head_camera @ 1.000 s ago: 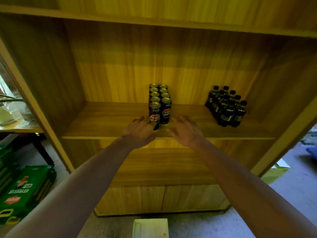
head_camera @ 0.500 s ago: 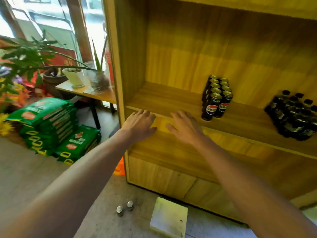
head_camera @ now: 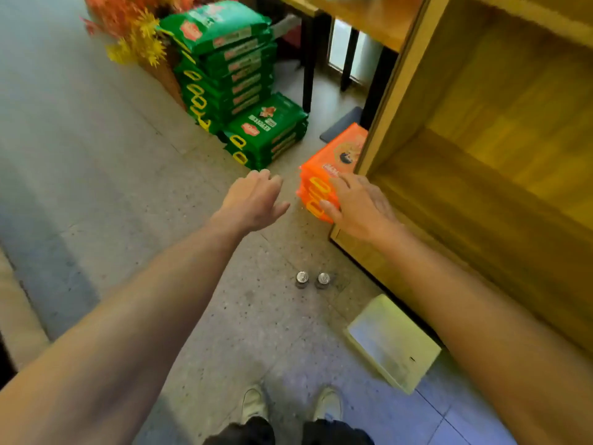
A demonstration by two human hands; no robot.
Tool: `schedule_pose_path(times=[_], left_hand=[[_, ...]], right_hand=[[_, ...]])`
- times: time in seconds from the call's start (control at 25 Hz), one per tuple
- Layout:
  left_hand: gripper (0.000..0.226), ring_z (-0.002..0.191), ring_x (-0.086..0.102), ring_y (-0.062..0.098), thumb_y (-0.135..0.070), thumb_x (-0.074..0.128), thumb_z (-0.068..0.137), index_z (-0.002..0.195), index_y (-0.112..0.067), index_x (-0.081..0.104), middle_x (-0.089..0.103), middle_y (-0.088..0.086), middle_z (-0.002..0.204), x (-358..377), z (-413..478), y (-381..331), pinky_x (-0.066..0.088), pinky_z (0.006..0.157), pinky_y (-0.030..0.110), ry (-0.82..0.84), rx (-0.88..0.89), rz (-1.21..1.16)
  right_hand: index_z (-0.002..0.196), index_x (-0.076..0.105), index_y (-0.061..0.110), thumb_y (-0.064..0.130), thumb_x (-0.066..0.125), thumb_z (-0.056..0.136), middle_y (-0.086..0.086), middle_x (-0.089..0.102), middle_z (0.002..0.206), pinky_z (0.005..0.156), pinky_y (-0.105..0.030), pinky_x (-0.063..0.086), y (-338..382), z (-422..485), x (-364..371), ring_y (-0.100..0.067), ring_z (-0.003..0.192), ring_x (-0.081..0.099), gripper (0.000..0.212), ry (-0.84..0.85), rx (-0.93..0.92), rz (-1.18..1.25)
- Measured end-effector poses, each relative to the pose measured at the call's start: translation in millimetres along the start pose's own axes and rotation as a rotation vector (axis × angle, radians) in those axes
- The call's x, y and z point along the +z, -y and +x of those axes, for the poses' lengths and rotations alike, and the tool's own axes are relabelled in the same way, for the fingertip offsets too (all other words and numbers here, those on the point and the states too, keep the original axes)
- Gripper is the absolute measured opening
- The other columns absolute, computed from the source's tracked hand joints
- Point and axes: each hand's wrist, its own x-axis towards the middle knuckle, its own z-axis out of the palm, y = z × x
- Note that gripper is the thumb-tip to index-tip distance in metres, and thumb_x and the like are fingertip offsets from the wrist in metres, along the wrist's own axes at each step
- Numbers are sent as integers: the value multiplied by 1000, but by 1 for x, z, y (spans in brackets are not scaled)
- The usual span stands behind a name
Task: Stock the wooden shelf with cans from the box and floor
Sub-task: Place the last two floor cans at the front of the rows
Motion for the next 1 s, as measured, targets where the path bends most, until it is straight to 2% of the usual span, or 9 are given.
schedule_pose_path(times=[0.24,0.44,0.64,0.76,0.88,1.0], left_hand=[[48,105,58,35,-49,58,94,116,-7,58,60,15,112,308,39,10,52,80,46,50,5,-100],[49,104,58,37,-50,58,94,120,-8,55,58,15,115,504,59,13,50,77,45,93,26,-95],[61,105,58,36,-57,66,86,120,-10,50,59,14,115,601,72,18,49,76,45,86,-59,-139],[65,105,58,36,-56,75,79,119,-10,50,59,14,116,641,81,16,46,75,42,93,-136,-216],[58,103,60,34,-42,79,77,117,-11,50,63,13,116,665,93,7,51,77,44,49,-231,-385],[51,96,62,32,-33,79,75,112,-11,51,66,9,109,676,101,3,53,76,45,-30,-308,-498]], right_hand=[[139,49,10,51,46,100,-14,52,139,101,-52,45,-107,-5,278,-35,129,46,57,33,63,-23],[144,44,10,54,41,101,-14,48,144,99,-51,46,-187,-30,456,-35,130,45,61,101,136,-65],[139,47,10,61,45,96,-16,53,139,92,-48,50,-225,-52,545,-37,125,51,67,78,188,-96],[146,38,13,66,52,91,-15,50,145,94,-46,46,-236,-57,586,-35,129,48,77,104,248,-39],[148,34,16,62,65,86,-12,48,148,92,-42,44,-242,-52,612,-32,133,47,83,70,356,193],[140,46,20,49,78,81,-6,57,138,88,-30,41,-239,-39,624,-25,125,54,74,-26,349,423]])
